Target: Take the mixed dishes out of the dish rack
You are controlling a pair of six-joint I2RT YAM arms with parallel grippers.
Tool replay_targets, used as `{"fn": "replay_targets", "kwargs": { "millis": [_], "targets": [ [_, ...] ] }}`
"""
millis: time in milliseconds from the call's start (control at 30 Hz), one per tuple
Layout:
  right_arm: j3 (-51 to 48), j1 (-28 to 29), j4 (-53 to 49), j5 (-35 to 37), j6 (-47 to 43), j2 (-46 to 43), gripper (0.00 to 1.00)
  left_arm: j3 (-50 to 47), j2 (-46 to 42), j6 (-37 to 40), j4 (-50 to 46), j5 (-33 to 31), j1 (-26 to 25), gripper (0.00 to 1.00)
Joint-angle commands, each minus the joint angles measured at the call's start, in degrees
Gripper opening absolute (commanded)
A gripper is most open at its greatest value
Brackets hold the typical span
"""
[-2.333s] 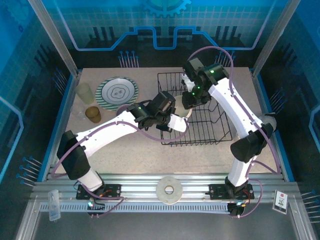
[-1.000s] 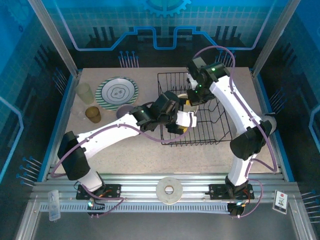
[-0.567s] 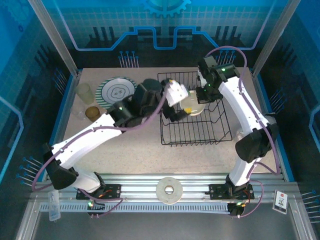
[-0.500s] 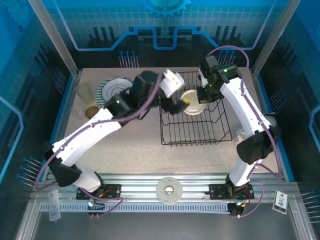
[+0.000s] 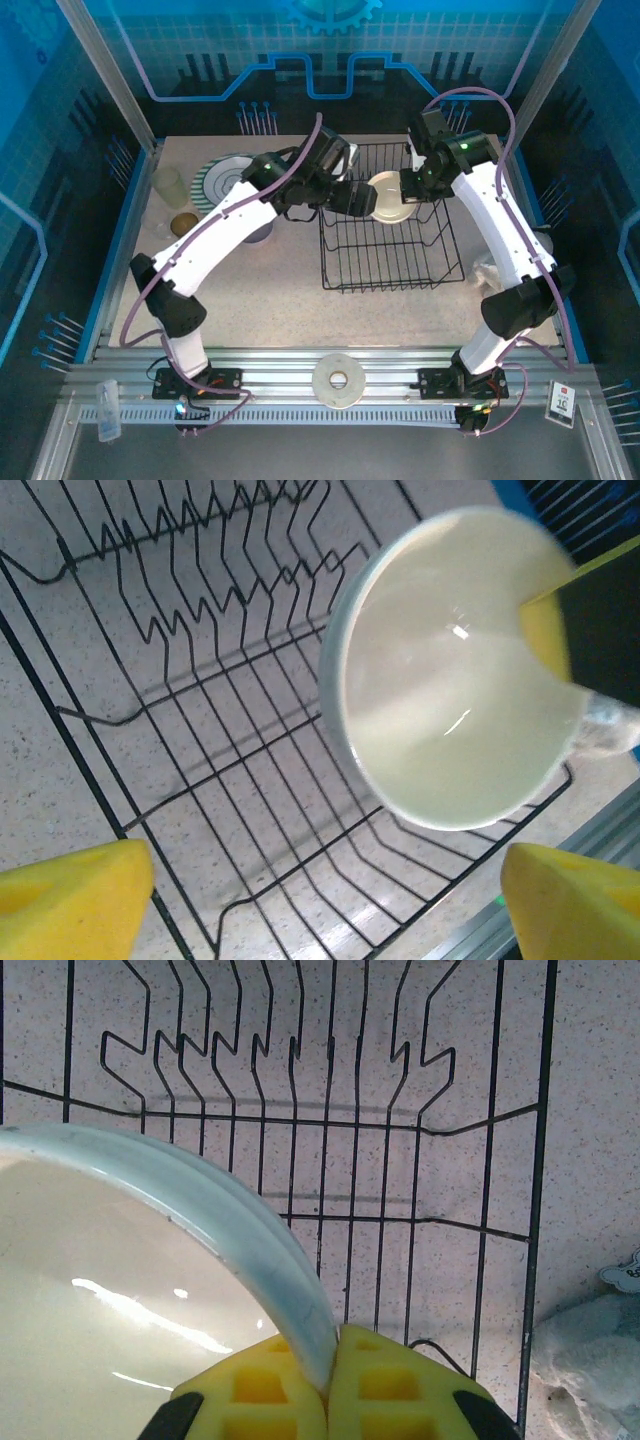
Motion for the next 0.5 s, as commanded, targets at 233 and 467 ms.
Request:
{"fn": "replay_targets", "kwargs": {
  "millis": [233,467],
  "targets": [
    [1.0,2.2,1.5,-0.1,2.1,-1.0,0.0,10.2,9.4,-8.6,-8.7,-1.8,-0.1,0.61],
    [1.1,3.1,1.0,0.6,2.1,-1.2,0.0,9.9,10.8,-11.4,-9.7,-4.5,0.0,0.31]
  ]
}}
